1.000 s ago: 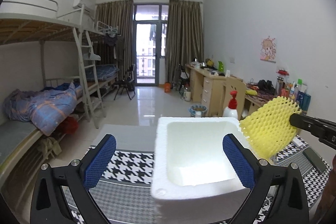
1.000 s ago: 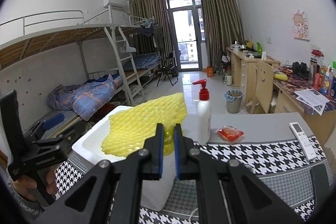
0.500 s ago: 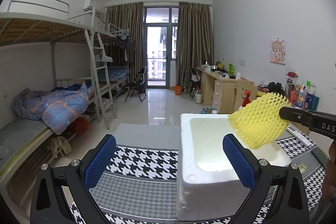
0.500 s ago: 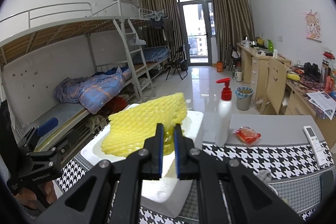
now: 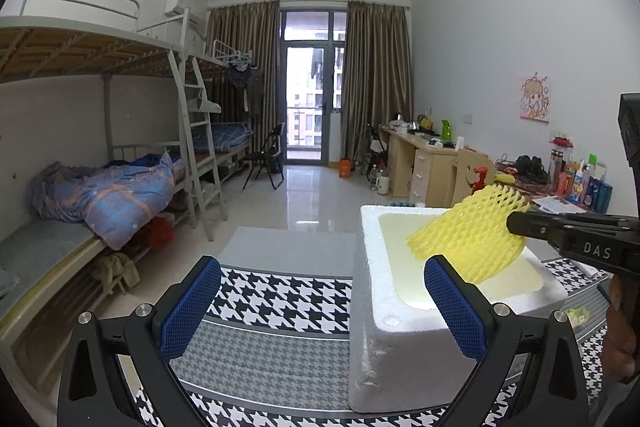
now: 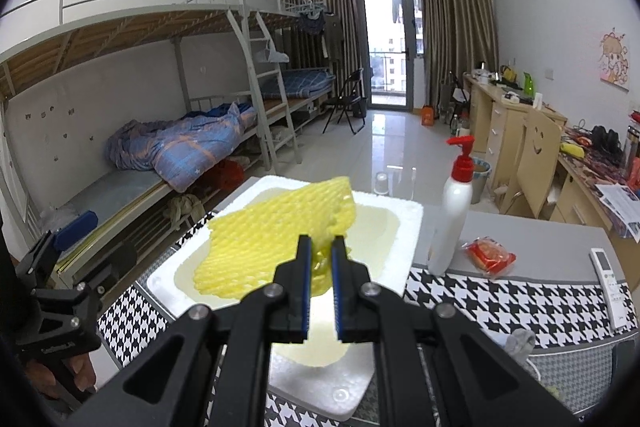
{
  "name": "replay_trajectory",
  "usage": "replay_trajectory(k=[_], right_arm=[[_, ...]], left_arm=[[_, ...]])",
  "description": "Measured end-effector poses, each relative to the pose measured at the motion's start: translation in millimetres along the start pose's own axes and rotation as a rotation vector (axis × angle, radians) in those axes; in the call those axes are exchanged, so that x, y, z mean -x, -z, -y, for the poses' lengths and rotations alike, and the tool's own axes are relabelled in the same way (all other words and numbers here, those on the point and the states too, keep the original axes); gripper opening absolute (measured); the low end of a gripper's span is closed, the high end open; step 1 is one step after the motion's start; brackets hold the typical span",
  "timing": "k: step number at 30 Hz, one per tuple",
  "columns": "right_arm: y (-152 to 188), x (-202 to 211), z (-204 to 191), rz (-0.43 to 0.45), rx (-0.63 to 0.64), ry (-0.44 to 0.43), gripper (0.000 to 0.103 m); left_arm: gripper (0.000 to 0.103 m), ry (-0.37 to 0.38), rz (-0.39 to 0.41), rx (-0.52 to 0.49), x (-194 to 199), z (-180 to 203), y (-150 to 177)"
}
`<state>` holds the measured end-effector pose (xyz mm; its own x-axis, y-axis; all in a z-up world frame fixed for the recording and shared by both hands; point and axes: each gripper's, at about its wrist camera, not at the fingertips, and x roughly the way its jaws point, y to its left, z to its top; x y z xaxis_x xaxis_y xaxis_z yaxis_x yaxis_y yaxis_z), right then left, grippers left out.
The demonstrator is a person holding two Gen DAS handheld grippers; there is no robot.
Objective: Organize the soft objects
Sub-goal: 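Lower the yellow mesh into the foam box and open the right gripper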
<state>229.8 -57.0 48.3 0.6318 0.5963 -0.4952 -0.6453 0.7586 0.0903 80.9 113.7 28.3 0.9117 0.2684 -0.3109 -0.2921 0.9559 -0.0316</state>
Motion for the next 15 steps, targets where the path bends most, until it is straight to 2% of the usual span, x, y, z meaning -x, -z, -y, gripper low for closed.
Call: replay_trajectory(k=[6,8,12,13,15], right_arm=[[-1.3,-7.4,-5.3,-0.022,0.003,-0.002,0.013],[-1.4,-11.7,-6.2,-0.036,0.004,-0.008,0.021],[1.4,-13.6,-9.3,-0.033,0.01,0.0,0.072],[2.2,-12.8,-9.5,-0.027,0.01,0.001,0.078],[2.5,-12.8,-10.2,-0.032,0.012,-0.008,0.08]], left_arm=[[0.102,-0.002,-0.001,0.003,0.1,-2.7,1.4],[0.102,-0.002,-0.001,0.006,0.2,-3.8,2.1],[0.102,-0.003,0.004,0.001,0.2,-5.0,2.3],[0.102,-0.003,0.003,0.001,0.2,-4.8,2.7],[0.102,-0.004,0.002,0.001,0.1,-4.9,2.6]])
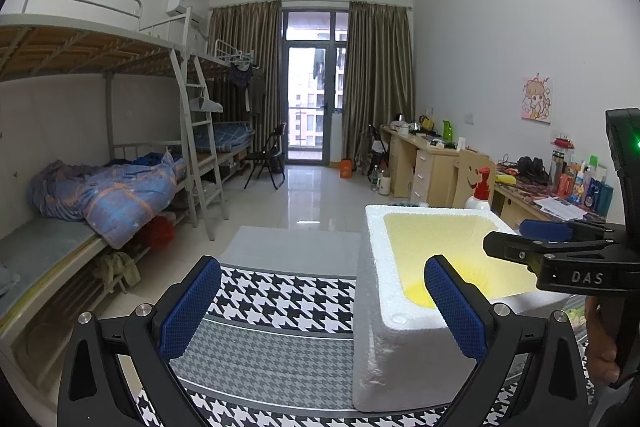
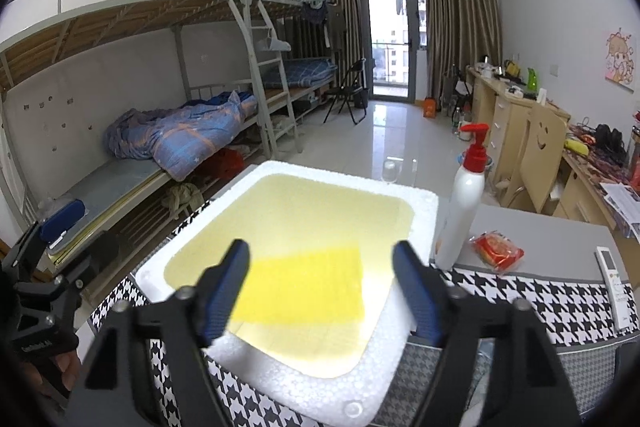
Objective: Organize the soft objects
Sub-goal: 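Lower the yellow mesh into the foam box and open the right gripper, then move both open grippers back from the box toward the remaining items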
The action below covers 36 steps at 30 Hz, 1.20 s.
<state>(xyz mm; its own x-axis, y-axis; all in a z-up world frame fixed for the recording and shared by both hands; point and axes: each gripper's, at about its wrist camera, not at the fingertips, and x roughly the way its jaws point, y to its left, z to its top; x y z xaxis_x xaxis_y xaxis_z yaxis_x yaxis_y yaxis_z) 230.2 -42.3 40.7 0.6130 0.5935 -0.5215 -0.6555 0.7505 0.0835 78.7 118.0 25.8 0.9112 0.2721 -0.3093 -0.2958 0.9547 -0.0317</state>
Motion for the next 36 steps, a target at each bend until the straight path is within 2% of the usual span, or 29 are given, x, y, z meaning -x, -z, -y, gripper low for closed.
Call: replay_trajectory(k=[9,24,31,36], right_arm=[[-1.5,8.1,2.5,0.011,-0.012,-0.012,0.08],[1.2,51.4,17.4,0.095,-0.05,0.008,0.081],[7.5,71.3,19.8,0.156,-0.039,0.006,0.1],[9.2,80.7,21.3,0.185,-0.032,0.014,0.102]], left_arm=[[0.102,-0.002,0.0,0.002,3.0,-4.5,0.2],[0.102,0.053,0.031,-0.03,23.1,28.0,-7.3],[0.102,0.076,0.036,-0.04,29.3,38.9,-7.3],[0.102,0.087,0.047,-0.048,34.1,45.7,-8.4]])
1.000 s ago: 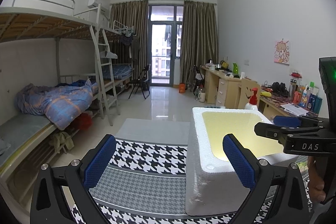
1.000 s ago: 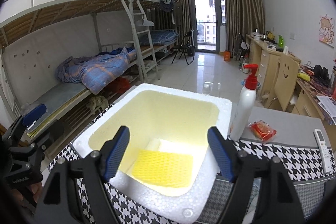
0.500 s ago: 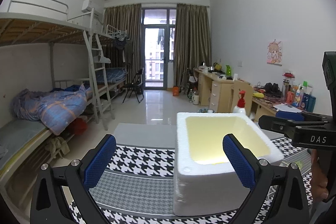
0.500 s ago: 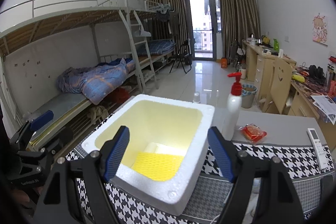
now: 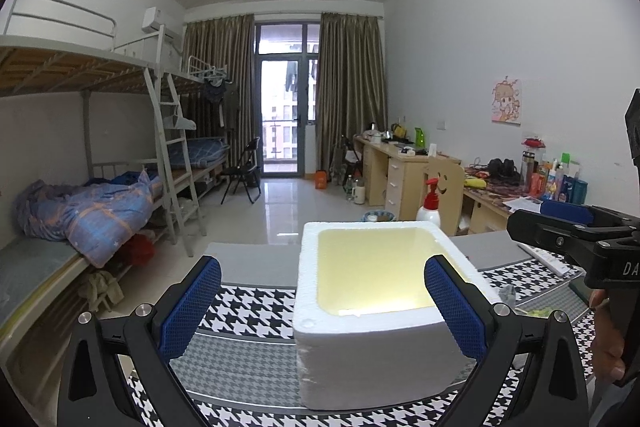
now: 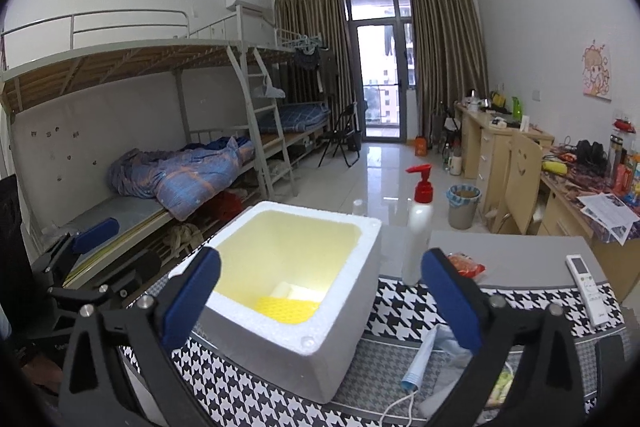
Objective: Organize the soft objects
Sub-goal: 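Move both open grippers back from the box toward the remaining items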
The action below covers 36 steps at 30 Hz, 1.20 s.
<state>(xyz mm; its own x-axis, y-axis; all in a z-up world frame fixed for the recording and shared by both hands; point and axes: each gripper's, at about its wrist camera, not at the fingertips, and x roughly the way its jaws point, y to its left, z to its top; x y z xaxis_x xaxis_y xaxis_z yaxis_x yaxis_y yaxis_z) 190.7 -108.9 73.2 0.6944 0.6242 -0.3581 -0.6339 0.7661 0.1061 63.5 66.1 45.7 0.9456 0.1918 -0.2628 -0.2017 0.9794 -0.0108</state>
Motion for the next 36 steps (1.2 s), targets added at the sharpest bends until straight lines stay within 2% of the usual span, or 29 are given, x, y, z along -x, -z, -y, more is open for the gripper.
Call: replay_trajectory(k=[8,36], right_arm=[[4.7,14.6,6.9,0.028,-0.005,0.009,0.102],[33.8,59.1,37.4,0.074,-0.051,0.116,0.102]], left_arm=[[0.102,0.023,0.019,-0.014,7.2,10.5,-3.7],[0.102,0.194,0.039,-0.036,20.6,58.8,9.2]])
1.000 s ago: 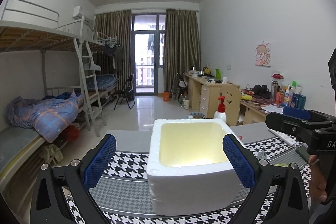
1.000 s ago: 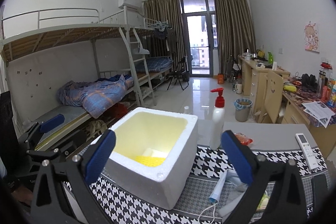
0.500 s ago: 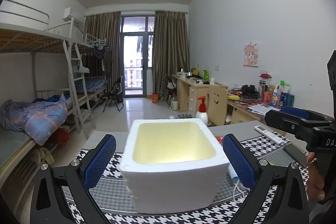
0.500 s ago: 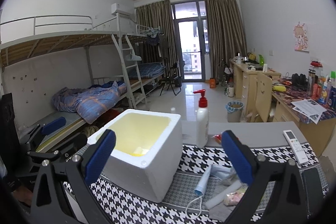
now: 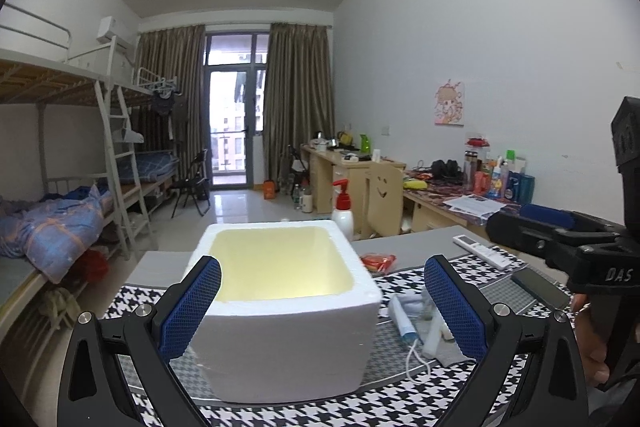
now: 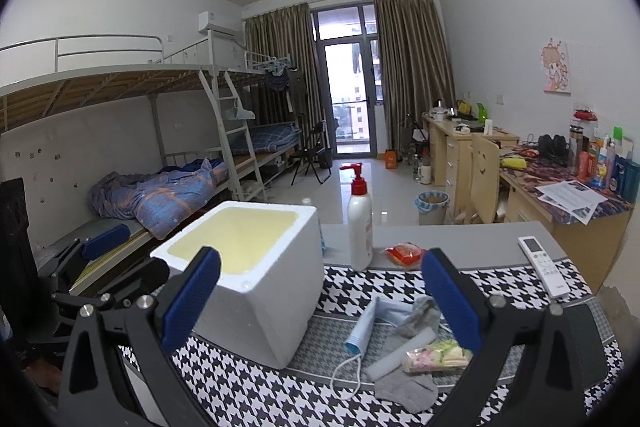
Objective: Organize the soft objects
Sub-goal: 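Move both open grippers back from the box toward the remaining items, then approach the blue mask and grey sock with the left gripper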
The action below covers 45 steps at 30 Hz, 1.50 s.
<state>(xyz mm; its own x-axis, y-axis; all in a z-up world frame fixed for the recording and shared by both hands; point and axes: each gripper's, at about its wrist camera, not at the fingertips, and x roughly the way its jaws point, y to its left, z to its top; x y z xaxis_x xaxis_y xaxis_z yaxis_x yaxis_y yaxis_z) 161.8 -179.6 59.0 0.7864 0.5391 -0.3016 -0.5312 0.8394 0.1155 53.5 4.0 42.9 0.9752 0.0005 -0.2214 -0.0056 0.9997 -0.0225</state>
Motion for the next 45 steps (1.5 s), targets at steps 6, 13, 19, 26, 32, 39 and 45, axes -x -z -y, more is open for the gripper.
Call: replay_trajectory(k=[6,13,19,26,32,39,45], right_arm=[[8.1,6.5,10.9,0.0,-0.025,0.013,0.102],[18.8,15.7,22.5,-0.008,-0.043,0.046,0.102],[27.1,21.9,32.2,-0.019,-0.058,0.073,0.102],[35.6,28.8,42.7,-0.025,-0.079,0.1,0.102],[42.9,32.4,48.0,-0.034,-0.088,0.124,0.102],[48.6,36.0,56.1,-0.043,-0.096,0.145,0.102],[53.5,36.4,63.5,-0.058,-0.101,0.165,0.102]], left_arm=[[0.102,0.032,-0.014,0.003,-5.5,6.7,4.7],[0.102,0.074,-0.026,-0.002,-10.7,16.7,11.3],[0.102,0.103,-0.036,-0.013,-14.7,23.7,14.6],[0.102,0.115,-0.041,-0.019,-17.5,35.9,19.9],[0.102,0.13,-0.056,-0.02,-20.7,44.0,22.9],[0.102,0.149,-0.068,-0.027,-25.3,55.2,26.9],[0.102,0.163,-0.091,-0.038,-31.7,64.6,32.3]])
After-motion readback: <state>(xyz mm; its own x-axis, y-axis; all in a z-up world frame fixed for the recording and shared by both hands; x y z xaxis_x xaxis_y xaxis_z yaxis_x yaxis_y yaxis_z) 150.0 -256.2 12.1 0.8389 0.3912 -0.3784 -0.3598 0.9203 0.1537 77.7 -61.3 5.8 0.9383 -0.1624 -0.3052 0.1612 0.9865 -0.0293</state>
